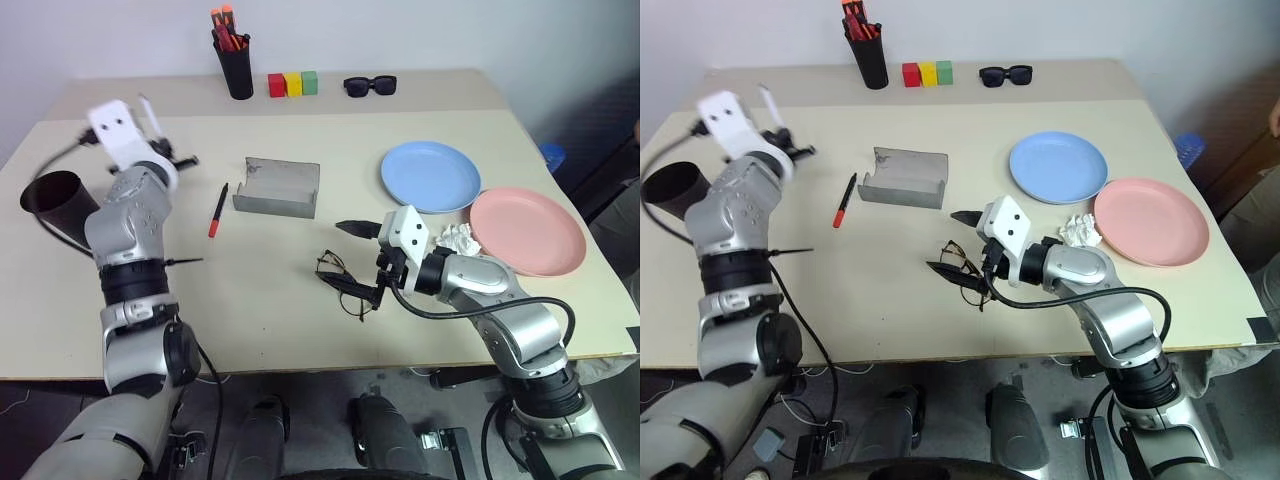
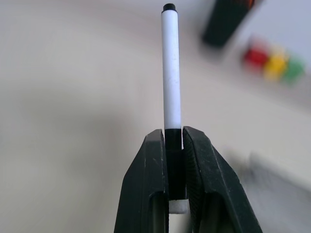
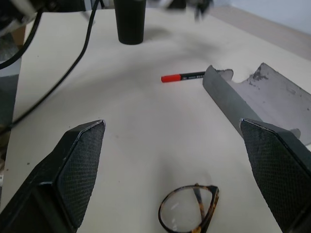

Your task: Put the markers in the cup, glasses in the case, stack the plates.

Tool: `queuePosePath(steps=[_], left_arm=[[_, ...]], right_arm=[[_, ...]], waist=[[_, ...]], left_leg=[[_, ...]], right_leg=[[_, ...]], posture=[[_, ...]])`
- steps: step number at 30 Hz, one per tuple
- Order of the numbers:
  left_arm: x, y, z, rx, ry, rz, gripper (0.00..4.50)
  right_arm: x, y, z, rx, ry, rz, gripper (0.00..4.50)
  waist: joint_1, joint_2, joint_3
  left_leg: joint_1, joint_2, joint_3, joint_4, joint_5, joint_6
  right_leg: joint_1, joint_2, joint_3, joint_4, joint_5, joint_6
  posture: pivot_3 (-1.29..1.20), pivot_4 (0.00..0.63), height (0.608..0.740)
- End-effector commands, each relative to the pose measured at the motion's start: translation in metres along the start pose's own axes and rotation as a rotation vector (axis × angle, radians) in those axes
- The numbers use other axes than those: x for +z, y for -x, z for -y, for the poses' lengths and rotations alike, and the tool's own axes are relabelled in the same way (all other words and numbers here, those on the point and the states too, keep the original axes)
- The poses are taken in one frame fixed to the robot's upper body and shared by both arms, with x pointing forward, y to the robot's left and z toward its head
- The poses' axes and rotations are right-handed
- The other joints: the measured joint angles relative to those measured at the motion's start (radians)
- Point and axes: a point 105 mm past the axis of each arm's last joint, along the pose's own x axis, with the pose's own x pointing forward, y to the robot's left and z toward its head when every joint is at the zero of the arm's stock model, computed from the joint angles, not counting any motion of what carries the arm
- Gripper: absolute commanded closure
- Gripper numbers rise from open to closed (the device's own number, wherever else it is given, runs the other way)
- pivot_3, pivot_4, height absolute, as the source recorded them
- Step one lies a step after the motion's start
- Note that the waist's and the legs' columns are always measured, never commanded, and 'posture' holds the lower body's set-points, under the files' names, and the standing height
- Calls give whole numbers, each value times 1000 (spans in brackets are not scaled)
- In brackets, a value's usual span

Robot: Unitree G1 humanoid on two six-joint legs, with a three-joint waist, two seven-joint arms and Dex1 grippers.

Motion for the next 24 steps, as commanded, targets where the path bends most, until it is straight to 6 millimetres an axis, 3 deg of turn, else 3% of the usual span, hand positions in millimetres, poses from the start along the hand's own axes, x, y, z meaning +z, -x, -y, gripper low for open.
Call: queuePosePath(steps=[1, 4, 7, 10, 19, 24], left_arm=[[58, 21, -49, 220, -69, 308, 4421], [67, 33, -78, 329, -136, 351, 4421], [65, 39, -90, 356, -229, 346, 4421], [55, 43, -103, 383, -216, 310, 4421], [38, 29, -95, 291, -159, 255, 4421], [29, 28, -102, 336, -177, 224, 4421]], right_arm=[[21, -5, 3, 3, 30, 83, 0], [30, -8, 7, -7, 10, 129, 0], [37, -10, 10, -11, -15, 168, 0], [41, -14, 13, -5, -18, 192, 0], [44, -18, 14, 10, -18, 210, 0], [42, -15, 14, -6, -14, 208, 0]], waist=[[1, 0, 0], [2, -1, 0], [9, -2, -1], [14, -3, -2], [23, -3, -2], [23, -3, -2]], left_leg=[[0, 0, 0, 0, 0, 0], [0, 0, 0, 0, 0, 0], [0, 0, 0, 1, 0, 1], [0, -1, -1, 1, 0, 1], [0, 0, -1, 1, 0, 1], [0, 0, -1, 1, 0, 1]], right_leg=[[0, 0, 0, 0, 0, 0], [0, 0, 0, 0, 0, 0], [1, 0, 0, 0, 0, 0], [2, 0, -1, 0, 0, 0], [1, 0, -1, 0, 0, 0], [1, 0, -1, 0, 0, 0]], posture=[[0, 150, 740], [0, 150, 740], [0, 150, 740], [0, 150, 740], [0, 150, 740], [0, 150, 740]])
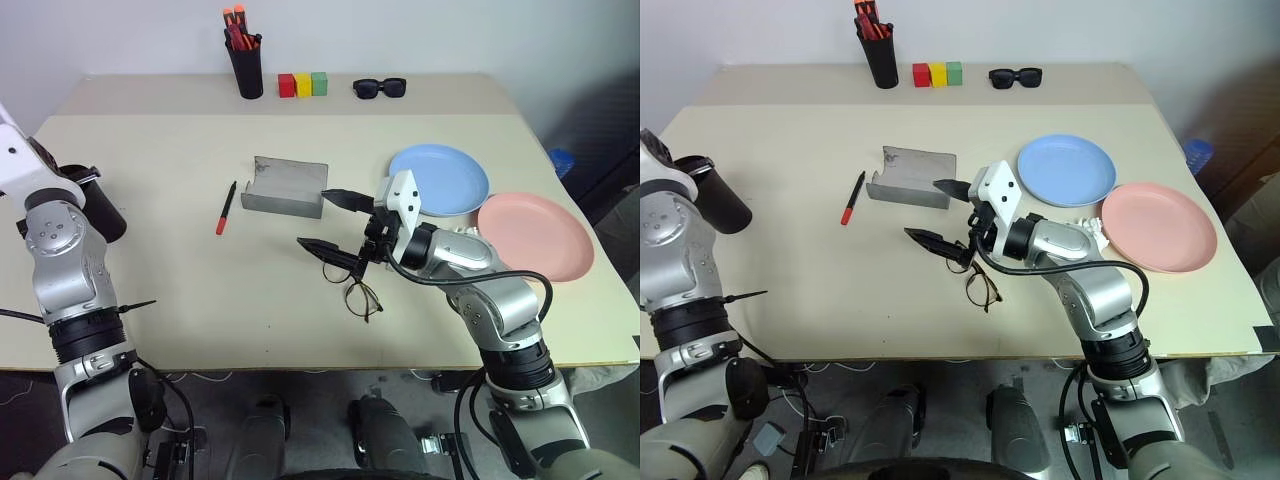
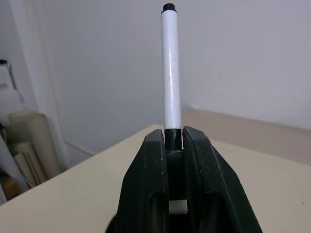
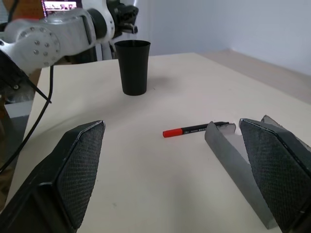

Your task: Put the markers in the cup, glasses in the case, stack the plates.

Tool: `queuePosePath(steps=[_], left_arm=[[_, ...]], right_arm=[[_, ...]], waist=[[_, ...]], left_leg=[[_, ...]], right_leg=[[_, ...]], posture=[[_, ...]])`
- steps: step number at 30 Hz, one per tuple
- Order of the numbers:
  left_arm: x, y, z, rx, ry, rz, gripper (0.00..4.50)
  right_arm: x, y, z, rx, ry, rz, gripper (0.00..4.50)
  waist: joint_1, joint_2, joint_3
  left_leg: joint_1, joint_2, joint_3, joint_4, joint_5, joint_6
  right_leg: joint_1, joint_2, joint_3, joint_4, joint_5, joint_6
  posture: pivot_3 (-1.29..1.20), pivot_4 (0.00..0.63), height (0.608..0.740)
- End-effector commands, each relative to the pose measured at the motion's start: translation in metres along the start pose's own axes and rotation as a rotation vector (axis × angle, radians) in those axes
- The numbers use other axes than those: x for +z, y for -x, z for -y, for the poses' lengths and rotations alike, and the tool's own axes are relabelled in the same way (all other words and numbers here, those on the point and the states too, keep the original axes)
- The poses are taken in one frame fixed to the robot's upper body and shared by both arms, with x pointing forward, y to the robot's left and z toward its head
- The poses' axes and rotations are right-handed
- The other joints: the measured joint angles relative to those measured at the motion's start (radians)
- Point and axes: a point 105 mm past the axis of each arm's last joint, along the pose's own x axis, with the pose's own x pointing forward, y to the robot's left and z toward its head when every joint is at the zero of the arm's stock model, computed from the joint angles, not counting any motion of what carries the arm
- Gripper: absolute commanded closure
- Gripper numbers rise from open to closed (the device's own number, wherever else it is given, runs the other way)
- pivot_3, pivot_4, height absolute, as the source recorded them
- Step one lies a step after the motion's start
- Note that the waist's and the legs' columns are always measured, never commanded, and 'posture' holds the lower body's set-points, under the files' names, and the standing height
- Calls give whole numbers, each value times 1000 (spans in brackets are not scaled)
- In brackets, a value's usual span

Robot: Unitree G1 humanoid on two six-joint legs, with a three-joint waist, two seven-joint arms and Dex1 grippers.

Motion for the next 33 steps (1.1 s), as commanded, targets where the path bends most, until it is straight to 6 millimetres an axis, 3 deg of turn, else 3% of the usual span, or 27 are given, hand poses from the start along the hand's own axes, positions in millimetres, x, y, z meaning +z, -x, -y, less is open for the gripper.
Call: queuePosePath(steps=[1, 8, 12, 15, 16, 21, 24, 26, 30, 33], left_arm=[[11, -1, -6, 39, -11, 43, 4421], [1, 4, -6, 55, -11, 22, 4421], [1, 5, -5, 62, -24, 25, 2762], [1, 6, -6, 69, -15, 25, 1048], [1, 7, -5, 69, -8, 26, 672], [6, 10, 1, 47, 27, 44, 672], [33, 14, 41, -151, 123, 93, 672], [41, 17, 57, -232, 148, 89, 672], [17, 29, 90, -435, 46, -167, 672], [-26, 48, 95, -533, -89, -491, 672]], right_arm=[[15, 2, 0, -4, 43, 53, 0], [15, 2, -1, -10, 42, 55, 0], [14, 0, -3, 4, 43, 55, 0], [15, -1, -4, 12, 44, 57, 0], [15, -2, -4, 14, 45, 57, 0], [14, -3, -3, 18, 45, 57, 0], [15, 0, -3, 16, 46, 52, 0], [14, 2, -2, 11, 49, 47, 0], [13, 11, 8, -27, 67, 25, 0], [13, 17, 15, -50, 81, 9, 0]], waist=[[0, 0, 0], [1, 0, 0], [1, 0, 0], [1, 0, 0], [1, 0, 0], [1, 0, 0], [4, 0, 0], [11, -1, 0], [1, -1, 0], [-19, 0, 0]], left_leg=[[0, 0, 0, 0, 0, 0], [0, 0, 0, 0, 0, 0], [0, 0, 0, 0, 0, 0], [0, 0, 0, 0, 0, 0], [0, 0, 0, 0, 0, 0], [0, 0, 0, 0, 0, 0], [0, 0, 0, 0, 0, 0], [-1, 0, -1, 0, 0, 0], [0, 0, -1, 0, 0, 0], [0, 0, -1, 0, 0, 0]], right_leg=[[0, 0, 0, 0, 0, 0], [0, 0, 0, 0, 0, 0], [0, 0, 0, 0, 0, 0], [0, 0, 0, 0, 0, 0], [0, 0, 0, 0, 0, 0], [0, 0, 0, 0, 0, 0], [0, 0, 0, 0, 0, 0], [0, 0, -1, 0, 0, 0], [1, 0, -1, -1, 0, 0], [0, 1, -1, 1, 0, 0]], posture=[[0, 150, 740], [0, 150, 740], [0, 150, 740], [0, 150, 740], [0, 150, 740], [0, 150, 740], [0, 150, 740], [0, 150, 740], [0, 150, 740], [0, 150, 740]])
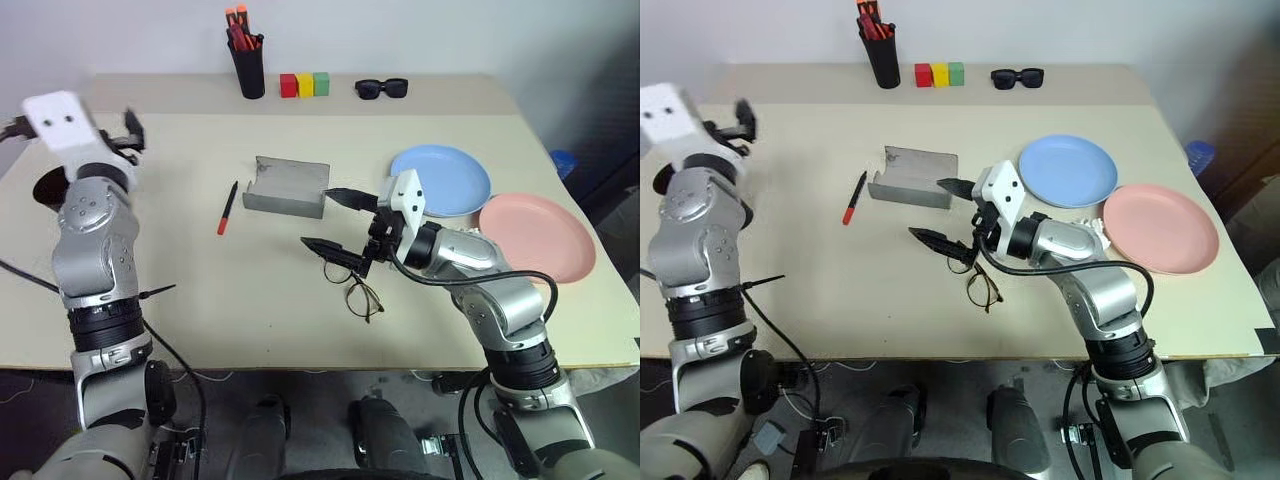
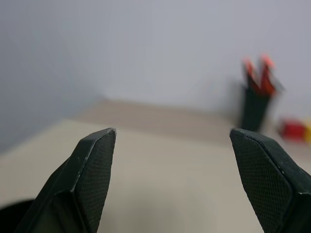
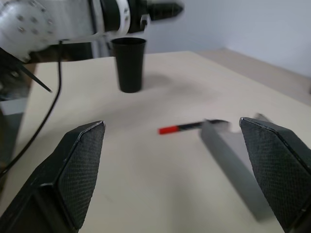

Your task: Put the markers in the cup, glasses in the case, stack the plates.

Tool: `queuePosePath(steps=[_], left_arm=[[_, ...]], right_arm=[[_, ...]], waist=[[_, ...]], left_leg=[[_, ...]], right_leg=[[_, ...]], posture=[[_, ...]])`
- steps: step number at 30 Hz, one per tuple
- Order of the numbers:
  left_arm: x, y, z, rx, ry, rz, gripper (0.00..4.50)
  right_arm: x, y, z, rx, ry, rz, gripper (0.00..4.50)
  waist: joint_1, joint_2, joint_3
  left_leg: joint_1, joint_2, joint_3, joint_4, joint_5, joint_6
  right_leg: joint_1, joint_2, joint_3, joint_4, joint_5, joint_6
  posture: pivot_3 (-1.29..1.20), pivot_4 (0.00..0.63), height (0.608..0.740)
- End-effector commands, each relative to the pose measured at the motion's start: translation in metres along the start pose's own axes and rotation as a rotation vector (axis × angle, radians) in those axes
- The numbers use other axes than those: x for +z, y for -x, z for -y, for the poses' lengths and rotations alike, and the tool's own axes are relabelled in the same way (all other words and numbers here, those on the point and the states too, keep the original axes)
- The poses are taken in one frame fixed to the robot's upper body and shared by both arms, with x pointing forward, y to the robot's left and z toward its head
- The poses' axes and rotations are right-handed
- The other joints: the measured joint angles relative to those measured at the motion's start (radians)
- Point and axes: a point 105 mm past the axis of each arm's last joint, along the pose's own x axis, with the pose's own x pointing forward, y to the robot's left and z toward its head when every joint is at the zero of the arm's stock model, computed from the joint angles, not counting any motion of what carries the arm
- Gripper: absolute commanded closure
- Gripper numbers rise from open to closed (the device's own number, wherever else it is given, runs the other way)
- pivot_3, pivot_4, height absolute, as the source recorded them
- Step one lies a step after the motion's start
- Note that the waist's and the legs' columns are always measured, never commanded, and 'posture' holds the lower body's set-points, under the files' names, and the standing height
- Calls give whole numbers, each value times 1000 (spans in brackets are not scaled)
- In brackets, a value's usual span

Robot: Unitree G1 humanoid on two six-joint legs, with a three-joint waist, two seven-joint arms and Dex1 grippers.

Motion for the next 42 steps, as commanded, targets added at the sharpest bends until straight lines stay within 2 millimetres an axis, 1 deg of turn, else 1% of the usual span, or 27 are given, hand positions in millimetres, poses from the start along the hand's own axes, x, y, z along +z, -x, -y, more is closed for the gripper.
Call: queuePosePath(steps=[1, 2, 4, 5, 9, 12, 18, 22, 23, 24, 25, 26, 29, 30, 31, 32, 34, 35, 36, 37, 38, 39, 40, 41, 42], left_arm=[[-45, 10, 12, -113, -27, -378, 672], [-53, 14, 16, -140, -5, -456, 672], [-58, 12, 20, -144, -13, -483, 129], [-60, 10, 23, -147, -13, -486, 62], [-70, 4, 34, -158, -45, -548, 62], [-77, -3, 47, -178, -25, -595, 62], [-89, -9, 55, -173, -70, -668, 62], [-93, -11, 62, -192, -54, -684, 62], [-94, -11, 63, -193, -49, -688, 568], [-95, -10, 63, -194, -48, -691, 805], [-95, -10, 65, -199, -41, -694, 1256], [-96, -10, 64, -195, -41, -698, 1830], [-97, -10, 62, -178, -38, -700, 3344], [-97, -10, 62, -172, -36, -695, 3746], [-95, -11, 60, -164, -33, -684, 4343], [-92, -13, 59, -151, -33, -651, 4468], [-77, -21, 51, -81, -22, -531, 4468], [-57, -30, 41, -10, -61, -355, 4468], [-37, -34, 32, 56, -136, -200, 4468], [-18, -34, 29, 91, -203, -59, 4468], [-3, -32, 27, 110, -217, 57, 4468], [11, -28, 17, 166, -122, 138, 4468], [20, -24, 8, 181, 1, 198, 4468], [31, -17, -9, 264, 72, 278, 4468], [36, -11, -22, 330, 87, 322, 4468]], right_arm=[[11, 9, 9, -31, 51, 27, 0], [11, 10, 10, -34, 53, 24, 0], [11, 12, 12, -41, 60, 20, 0], [11, 12, 12, -42, 61, 19, 0], [9, 11, 10, -41, 58, 19, 0], [7, 11, 8, -37, 53, 15, 0], [3, 14, 1, 2, 44, -9, 0], [1, 16, 0, 6, 49, -25, 0], [1, 17, 0, 5, 50, -28, 0], [1, 17, 0, 4, 50, -30, 0], [0, 18, 0, 4, 50, -31, 0], [0, 18, 0, 3, 50, -32, 0], [-1, 18, 0, 3, 50, -35, 0], [-1, 18, -1, 3, 49, -36, 0], [-1, 18, -1, 4, 49, -36, 0], [-1, 18, -1, 4, 49, -36, 0], [-1, 18, -1, 7, 49, -36, 0], [-1, 17, -1, 9, 49, -36, 0], [-1, 17, -1, 11, 50, -35, 0], [-1, 17, -1, 12, 50, -34, 0], [-1, 16, -1, 14, 51, -33, 0], [0, 15, -1, 16, 51, -30, 0], [0, 15, -1, 18, 51, -27, 0], [1, 14, -1, 21, 49, -24, 0], [2, 13, -1, 25, 49, -20, 0]], waist=[[-14, 0, 0], [-17, 0, 0], [-21, 0, 0], [-21, 0, 0], [-12, 0, 0], [-7, 0, 0], [-10, 0, 0], [-10, 0, 0], [-10, 0, 0], [-10, 0, 0], [-9, 0, 0], [-9, 0, 0], [-8, 0, 0], [-7, 0, 0], [-7, 0, 0], [-7, 0, 0], [-7, 0, 0], [-6, 0, 0], [-9, 0, 0], [-11, -1, 0], [-11, -1, 0], [-9, -1, 0], [-6, -1, 0], [-3, -1, 0], [-3, -1, 0]], left_leg=[[0, 0, 0, 0, 0, 0], [0, 0, 0, 0, 0, 0], [0, 0, 0, 0, 0, 0], [0, 0, 0, 0, 0, 0], [0, 0, 0, 1, 0, 0], [0, 0, 0, 0, 0, 0], [-1, 0, 0, 0, 0, 0], [-1, 0, 0, 0, 0, 0], [-1, 0, 0, 0, 0, 0], [-1, 0, 0, 0, 0, 0], [-1, 0, 0, 0, 0, 0], [-1, 0, 0, 0, 0, 0], [-1, 0, 0, 0, 0, 0], [-1, 0, 0, 0, 0, 0], [-1, 0, 0, 0, 0, 0], [-1, 0, 0, 0, 0, 0], [-1, 0, 0, 0, 0, 0], [-1, 0, 0, 0, 0, 0], [-1, 0, 0, 0, 0, 0], [-1, 0, 0, 0, 0, 0], [-1, 0, 0, 0, 0, -1], [-1, 0, 1, -1, 1, -1], [-1, 0, 1, -1, 1, -1], [-2, 0, 1, -1, 1, -1], [-2, 0, 1, 0, 1, -1]], right_leg=[[0, 0, 0, 1, 0, 0], [-1, 0, 0, 1, 0, 0], [-1, 0, 0, 2, 0, 0], [-1, 0, 0, 2, 0, 0], [-1, 0, 0, 2, 0, 0], [-1, 0, 0, 1, 0, 0], [-1, 0, 0, 0, 0, 0], [-1, 0, 0, 1, 0, 0], [-1, 0, 0, 1, 0, 0], [-1, -1, 0, 1, 0, 0], [-1, -1, 0, 1, 0, 0], [-1, -1, 0, 1, 0, 0], [-1, -1, 0, 0, 0, 0], [-1, -1, 0, 0, 0, 0], [-1, -1, 0, 0, 0, 0], [-1, -1, 0, 0, 0, 0], [-1, -1, 0, 0, 0, 0], [-1, -1, 0, 0, 0, 0], [-1, -1, 0, 0, 0, 0], [-1, -1, 0, 0, 0, 0], [-2, -1, 1, 0, 0, 0], [-3, -1, 1, 0, 0, 0], [-3, -1, 1, 0, 0, 0], [-3, -1, 1, 0, 0, 0], [-3, -2, 1, 0, 0, 0]], posture=[[0, 150, 740], [0, 150, 740], [0, 150, 740], [0, 150, 740], [0, 150, 740], [0, 150, 740], [0, 150, 740], [0, 150, 740], [0, 150, 740], [0, 150, 740], [0, 150, 740], [0, 150, 740], [0, 150, 740], [0, 150, 740], [0, 150, 740], [0, 150, 740], [0, 150, 740], [0, 150, 740], [0, 150, 740], [0, 150, 740], [0, 150, 740], [0, 150, 740], [0, 150, 740], [0, 150, 740], [0, 150, 740]])
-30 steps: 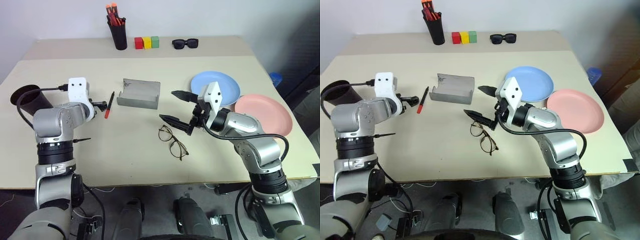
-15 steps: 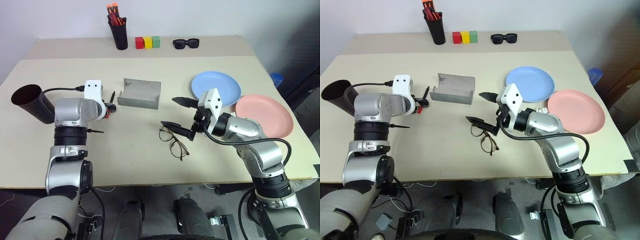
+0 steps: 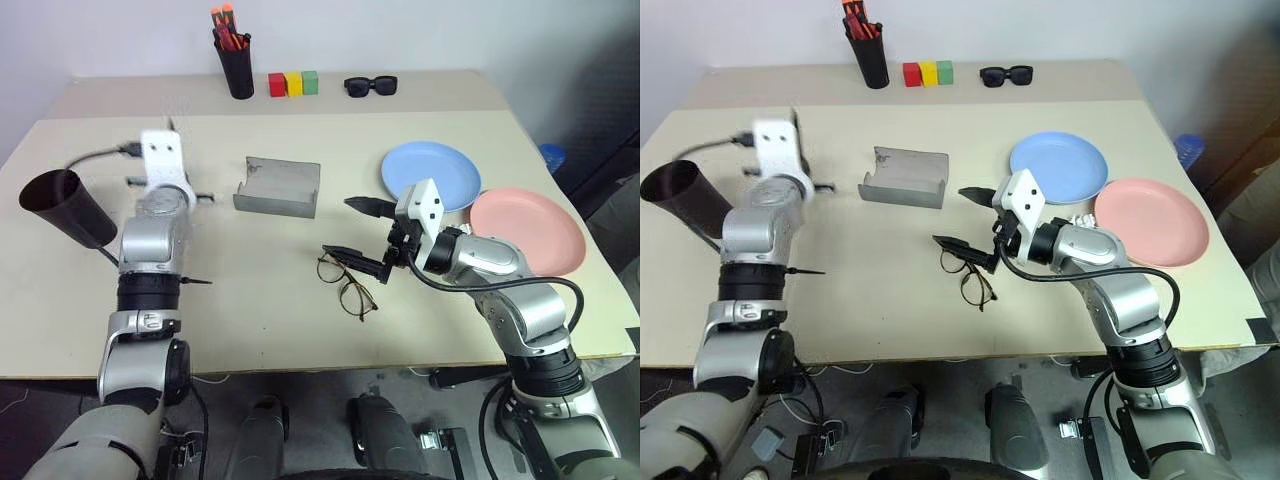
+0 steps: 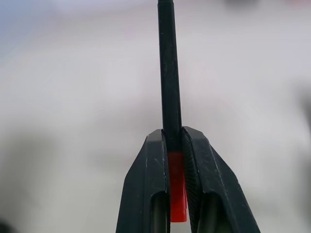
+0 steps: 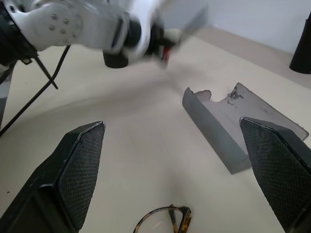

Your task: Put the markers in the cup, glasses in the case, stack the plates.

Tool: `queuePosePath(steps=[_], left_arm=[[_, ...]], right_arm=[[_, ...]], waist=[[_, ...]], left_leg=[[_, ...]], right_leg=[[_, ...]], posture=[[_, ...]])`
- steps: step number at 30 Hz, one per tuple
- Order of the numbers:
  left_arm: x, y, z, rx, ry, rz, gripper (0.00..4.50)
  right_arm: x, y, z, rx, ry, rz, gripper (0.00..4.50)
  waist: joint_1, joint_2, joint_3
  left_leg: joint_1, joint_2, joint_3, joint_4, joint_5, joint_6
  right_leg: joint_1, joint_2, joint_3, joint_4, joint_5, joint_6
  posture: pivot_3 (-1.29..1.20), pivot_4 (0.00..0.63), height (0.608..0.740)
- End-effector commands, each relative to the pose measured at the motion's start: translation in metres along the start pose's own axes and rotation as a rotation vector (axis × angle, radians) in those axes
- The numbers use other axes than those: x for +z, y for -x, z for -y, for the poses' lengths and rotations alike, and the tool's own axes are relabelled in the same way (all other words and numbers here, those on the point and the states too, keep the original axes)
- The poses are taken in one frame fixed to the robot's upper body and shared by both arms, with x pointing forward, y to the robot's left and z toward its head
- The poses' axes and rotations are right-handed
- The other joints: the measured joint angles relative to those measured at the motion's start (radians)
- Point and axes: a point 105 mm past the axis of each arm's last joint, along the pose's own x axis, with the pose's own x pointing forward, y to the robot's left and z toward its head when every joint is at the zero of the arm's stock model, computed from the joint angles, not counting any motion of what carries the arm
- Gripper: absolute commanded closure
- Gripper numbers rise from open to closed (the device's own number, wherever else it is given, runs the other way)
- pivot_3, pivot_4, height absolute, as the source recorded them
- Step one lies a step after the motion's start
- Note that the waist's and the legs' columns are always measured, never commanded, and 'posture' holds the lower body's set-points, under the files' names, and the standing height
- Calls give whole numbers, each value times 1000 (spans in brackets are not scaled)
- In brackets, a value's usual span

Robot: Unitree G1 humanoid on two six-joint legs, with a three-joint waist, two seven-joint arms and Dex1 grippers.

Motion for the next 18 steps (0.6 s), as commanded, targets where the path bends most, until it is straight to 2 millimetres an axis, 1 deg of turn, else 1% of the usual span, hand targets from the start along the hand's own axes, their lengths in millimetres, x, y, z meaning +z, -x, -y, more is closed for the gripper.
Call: queuePosePath(steps=[1, 2, 4, 8, 10, 12, 18], left_arm=[[48, 12, -52, 226, 120, 263, 4468], [51, 15, -61, 276, 72, 292, 4468], [47, 18, -72, 325, 23, 296, 4468], [38, 23, -94, 401, 6, 287, 4468], [30, 26, -106, 424, -4, 272, 4468], [25, 27, -112, 430, -8, 261, 4468], [15, 29, -120, 443, -17, 235, 4468]], right_arm=[[15, -4, -4, 24, 40, 49, 0], [17, -5, -4, 23, 36, 62, 0], [22, -9, -5, 22, 24, 91, 0], [30, -16, -13, 44, 2, 142, 0], [33, -20, -17, 52, -10, 160, 0], [33, -21, -20, 57, -17, 166, 0], [34, -21, -21, 54, -21, 169, 0]], waist=[[0, 0, 0], [-1, 0, 0], [-4, 0, 0], [-1, 0, 0], [0, 0, 0], [-1, 0, 0], [-1, 0, 0]], left_leg=[[0, 0, 0, 0, 0, 0], [0, 0, 0, 0, 0, 0], [0, 0, 0, 0, 0, 0], [0, 0, 0, 1, 0, 0], [0, 0, 0, 1, 0, 0], [0, 0, 0, 1, 0, 0], [0, 0, 0, 1, 0, 0]], right_leg=[[0, 0, 0, 0, 0, 0], [0, 0, 0, -1, 0, 0], [1, 0, 0, 0, 0, 0], [1, 1, 0, 0, 0, 0], [1, 1, 0, 0, 0, 0], [1, 1, 0, 0, 0, 0], [1, 1, 0, 0, 0, 0]], posture=[[0, 150, 740], [0, 150, 740], [0, 150, 740], [0, 150, 740], [0, 150, 740], [0, 150, 740], [0, 150, 740]])
